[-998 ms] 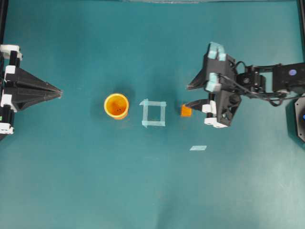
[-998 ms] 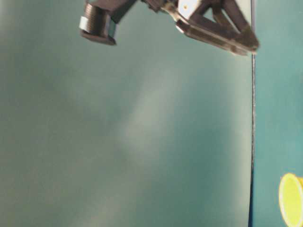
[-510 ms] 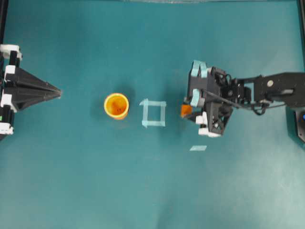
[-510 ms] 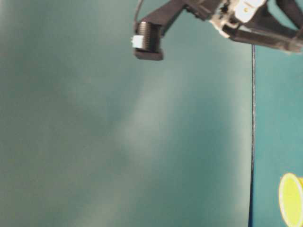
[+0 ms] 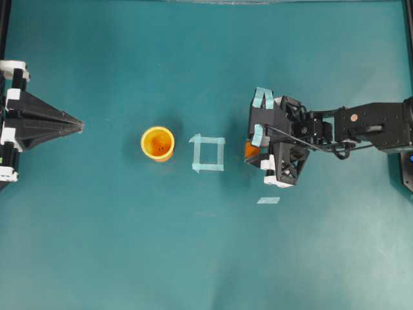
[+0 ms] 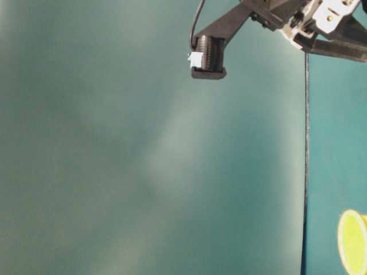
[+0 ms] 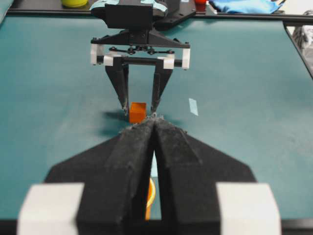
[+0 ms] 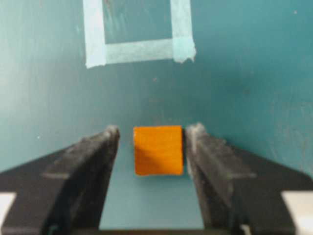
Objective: Move the block backward with right arm.
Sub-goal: 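Lower the right gripper and close it on the orange cube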
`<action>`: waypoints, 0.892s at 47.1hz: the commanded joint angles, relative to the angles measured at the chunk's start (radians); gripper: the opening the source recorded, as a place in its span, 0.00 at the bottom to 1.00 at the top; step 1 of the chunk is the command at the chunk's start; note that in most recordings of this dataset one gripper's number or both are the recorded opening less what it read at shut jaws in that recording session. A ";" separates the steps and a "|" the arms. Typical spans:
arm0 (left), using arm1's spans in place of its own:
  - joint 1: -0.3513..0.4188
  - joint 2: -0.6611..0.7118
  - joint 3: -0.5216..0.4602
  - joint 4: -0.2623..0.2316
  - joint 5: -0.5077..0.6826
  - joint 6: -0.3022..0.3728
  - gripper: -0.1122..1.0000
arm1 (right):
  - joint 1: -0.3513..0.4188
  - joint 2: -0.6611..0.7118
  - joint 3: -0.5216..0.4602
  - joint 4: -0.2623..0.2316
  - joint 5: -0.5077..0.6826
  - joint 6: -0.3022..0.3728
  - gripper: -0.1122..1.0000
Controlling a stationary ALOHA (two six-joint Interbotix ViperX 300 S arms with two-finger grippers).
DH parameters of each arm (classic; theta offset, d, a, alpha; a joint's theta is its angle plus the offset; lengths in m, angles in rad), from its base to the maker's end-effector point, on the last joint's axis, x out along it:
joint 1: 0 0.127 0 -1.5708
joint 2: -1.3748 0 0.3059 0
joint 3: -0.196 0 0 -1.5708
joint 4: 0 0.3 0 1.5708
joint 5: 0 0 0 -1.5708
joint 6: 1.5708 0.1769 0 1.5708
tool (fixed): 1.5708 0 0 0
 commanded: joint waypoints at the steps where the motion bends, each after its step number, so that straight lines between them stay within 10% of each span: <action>1: 0.002 0.002 -0.031 0.003 -0.005 0.000 0.10 | 0.003 -0.011 -0.021 0.002 -0.008 0.002 0.64; 42: 0.002 0.002 -0.032 0.003 0.008 0.000 0.10 | 0.002 -0.124 -0.091 0.002 0.199 0.014 0.46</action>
